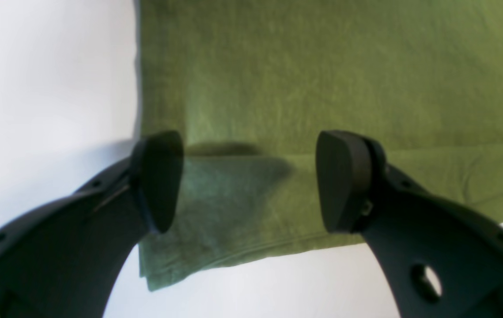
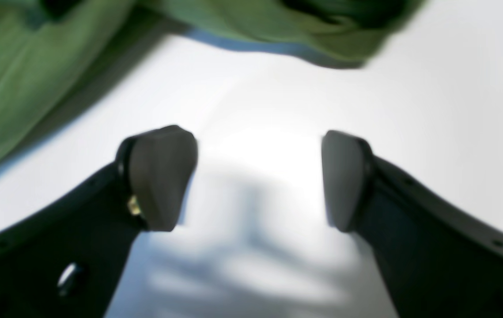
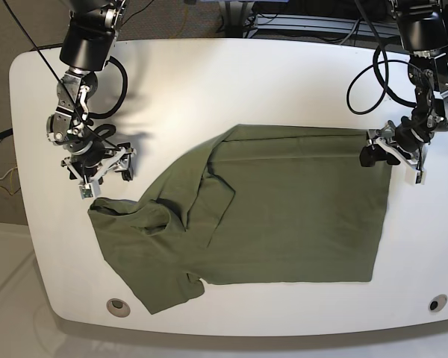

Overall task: Fold the T-shirt properly
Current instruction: 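Lower the right gripper onto the folded sleeve fabric and grasp it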

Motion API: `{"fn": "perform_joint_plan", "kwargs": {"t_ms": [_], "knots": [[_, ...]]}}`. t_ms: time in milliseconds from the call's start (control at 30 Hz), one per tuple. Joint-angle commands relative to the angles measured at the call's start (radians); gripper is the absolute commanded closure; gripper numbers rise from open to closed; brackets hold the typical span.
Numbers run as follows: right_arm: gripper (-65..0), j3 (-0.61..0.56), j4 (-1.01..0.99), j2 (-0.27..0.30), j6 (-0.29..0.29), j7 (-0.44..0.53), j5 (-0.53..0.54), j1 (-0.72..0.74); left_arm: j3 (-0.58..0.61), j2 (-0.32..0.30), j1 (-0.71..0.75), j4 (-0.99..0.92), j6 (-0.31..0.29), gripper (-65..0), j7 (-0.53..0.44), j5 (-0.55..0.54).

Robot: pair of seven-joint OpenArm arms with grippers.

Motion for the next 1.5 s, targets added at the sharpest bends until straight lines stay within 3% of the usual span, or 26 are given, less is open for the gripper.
{"fn": "perform_joint_plan", "kwargs": {"t_ms": [0, 33, 67, 167, 600, 967, 1267, 1467], "knots": [[-46.2, -0.014, 0.023, -0.009, 0.004, 0.019, 0.000, 0.033, -0.007, -0.016, -0.016, 0.027, 0.001, -44.9, -0.013, -0.010], [-46.2, -0.021, 0.021, -0.011, 0.004, 0.018, -0.002, 0.035, -0.007, -0.016, -0.016, 0.028, 0.001, -44.9, -0.012, -0.009], [-45.5, -0.019, -0.008, -0.038, 0.006, -0.004, 0.005, -0.011, 0.002, 0.033, -0.005, 0.008, -0.006, -43.3, 0.008, -0.010], [-45.3, -0.016, 0.015, -0.064, 0.006, -0.010, 0.004, -0.023, 0.002, 0.033, -0.013, 0.035, -0.006, -43.2, 0.008, -0.011], [-45.3, -0.019, 0.201, -0.072, 0.006, -0.059, 0.004, -0.035, -0.001, 0.033, -0.016, 0.226, -0.001, -43.2, 0.062, -0.011], [-45.3, -0.025, 0.374, -0.072, 0.006, -0.140, 0.004, -0.026, -0.040, 0.033, -0.016, 0.253, 0.000, -43.2, 0.060, -0.010], [-45.9, -0.171, 0.365, -0.070, 0.001, -0.193, -0.004, 0.047, -0.044, 0.033, -0.010, 0.253, 0.008, -43.2, 0.060, -0.003], [-45.9, -0.266, 0.282, -0.070, -0.002, -0.193, -0.006, 0.115, -0.044, 0.033, -0.008, 0.255, 0.077, -43.2, 0.062, -0.003]]}}
